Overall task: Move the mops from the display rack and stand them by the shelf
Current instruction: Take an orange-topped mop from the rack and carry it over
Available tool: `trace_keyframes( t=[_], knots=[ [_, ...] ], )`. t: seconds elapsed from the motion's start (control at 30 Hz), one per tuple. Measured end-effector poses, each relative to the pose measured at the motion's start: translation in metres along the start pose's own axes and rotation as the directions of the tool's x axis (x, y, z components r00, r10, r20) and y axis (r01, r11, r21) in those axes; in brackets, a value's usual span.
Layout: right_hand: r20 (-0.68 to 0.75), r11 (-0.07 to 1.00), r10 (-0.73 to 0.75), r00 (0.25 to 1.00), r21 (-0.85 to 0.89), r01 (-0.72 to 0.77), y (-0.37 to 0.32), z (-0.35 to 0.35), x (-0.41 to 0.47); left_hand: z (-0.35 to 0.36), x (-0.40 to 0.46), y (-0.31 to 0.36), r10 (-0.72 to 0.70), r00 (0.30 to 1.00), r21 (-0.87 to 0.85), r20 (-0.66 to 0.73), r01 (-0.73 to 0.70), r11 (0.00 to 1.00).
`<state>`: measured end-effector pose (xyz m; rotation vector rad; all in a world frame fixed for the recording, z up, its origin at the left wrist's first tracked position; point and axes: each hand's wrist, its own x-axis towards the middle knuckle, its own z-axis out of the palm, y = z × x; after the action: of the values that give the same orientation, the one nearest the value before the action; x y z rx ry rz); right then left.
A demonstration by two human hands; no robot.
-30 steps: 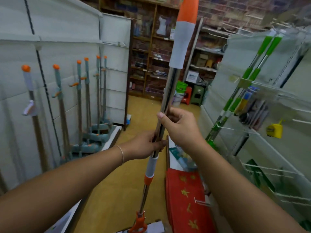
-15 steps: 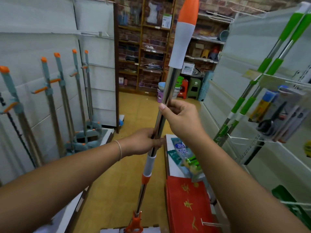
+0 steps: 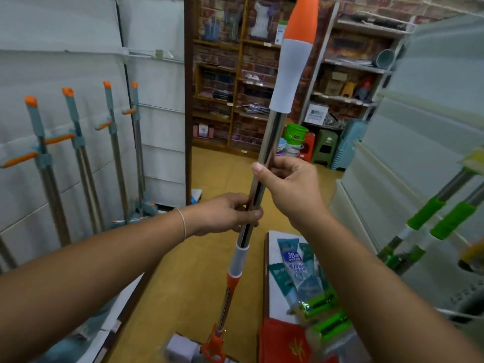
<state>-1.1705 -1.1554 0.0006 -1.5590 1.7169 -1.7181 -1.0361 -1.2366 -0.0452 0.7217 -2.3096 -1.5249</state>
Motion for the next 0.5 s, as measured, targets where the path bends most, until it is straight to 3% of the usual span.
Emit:
trace_keyframes(
  t=[0.13, 0.5],
  knots=[
    [-0.013, 1.0, 0.015, 1.0, -0.003, -0.015, 0.025, 0.001, 0.045, -0.016, 0.052, -0.005, 0.039, 0.999, -0.013, -0.025, -0.04, 0.999],
    [-0.089, 0.994, 0.032, 0.996, -0.1, -0.041, 0.105, 0.033, 0.187, -0.095, 0.223, -0.051, 0.115, 0.99, 0.018, 0.08, -0.116, 0.993]
  ],
)
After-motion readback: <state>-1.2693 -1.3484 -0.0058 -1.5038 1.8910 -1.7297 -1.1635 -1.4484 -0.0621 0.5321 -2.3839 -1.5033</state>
